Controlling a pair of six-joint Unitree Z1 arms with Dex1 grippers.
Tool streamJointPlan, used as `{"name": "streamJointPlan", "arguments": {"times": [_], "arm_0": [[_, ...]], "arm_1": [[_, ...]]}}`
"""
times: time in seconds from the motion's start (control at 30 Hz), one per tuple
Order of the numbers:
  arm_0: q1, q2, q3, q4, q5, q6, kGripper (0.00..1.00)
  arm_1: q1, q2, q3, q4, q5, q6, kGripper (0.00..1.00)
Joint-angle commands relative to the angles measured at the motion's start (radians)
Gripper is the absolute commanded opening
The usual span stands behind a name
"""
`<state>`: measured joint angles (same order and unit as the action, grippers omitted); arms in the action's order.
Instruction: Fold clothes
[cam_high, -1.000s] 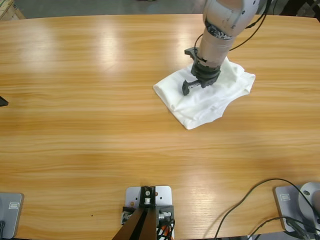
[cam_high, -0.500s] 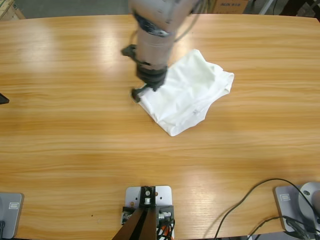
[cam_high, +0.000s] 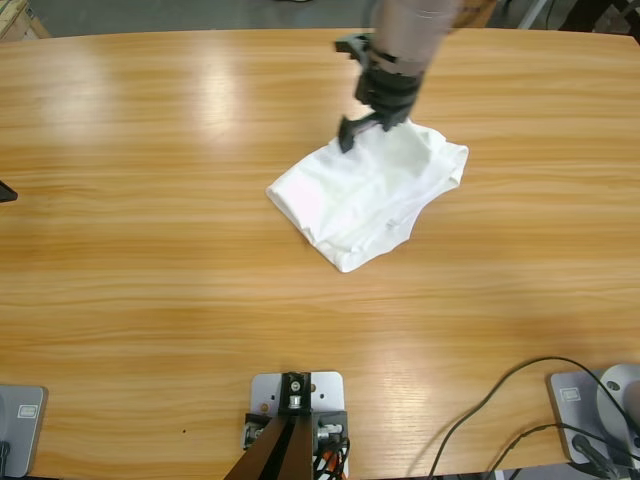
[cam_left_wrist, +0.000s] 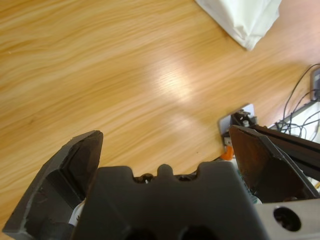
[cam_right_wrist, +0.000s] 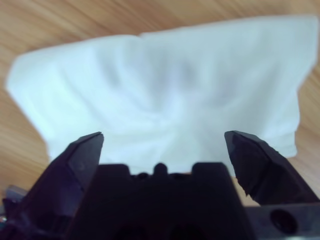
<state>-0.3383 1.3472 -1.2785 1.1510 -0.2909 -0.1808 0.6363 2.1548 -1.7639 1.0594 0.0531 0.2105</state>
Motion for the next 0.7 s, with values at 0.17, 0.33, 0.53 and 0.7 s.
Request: {"name": "streamJointPlan", "arguments": {"times": [0.17,0.33,0.53,0.7], "arm_0": [[0.007,0.02,0.022,-0.017,0.009,0.014,0.982],[0.007,0.015,0.027,-0.016,0.01,0.014,0.982],[0.007,0.013,0.019,-0.014,0.01,0.013,0.982],[0.004,0.003,0.024,-0.013,0.01,0.011,0.982]], "arm_1": [[-0.006,-0.053,0.323,-0.222,0.041,0.009,0.998],[-0.013,-0.013,0.397,-0.261,-0.004,0.042,0.996],[-0.019,0.02,0.408,-0.265,-0.029,0.052,0.994],[0.058,0.029,0.397,-0.289,-0.007,0.024,0.991]]}}
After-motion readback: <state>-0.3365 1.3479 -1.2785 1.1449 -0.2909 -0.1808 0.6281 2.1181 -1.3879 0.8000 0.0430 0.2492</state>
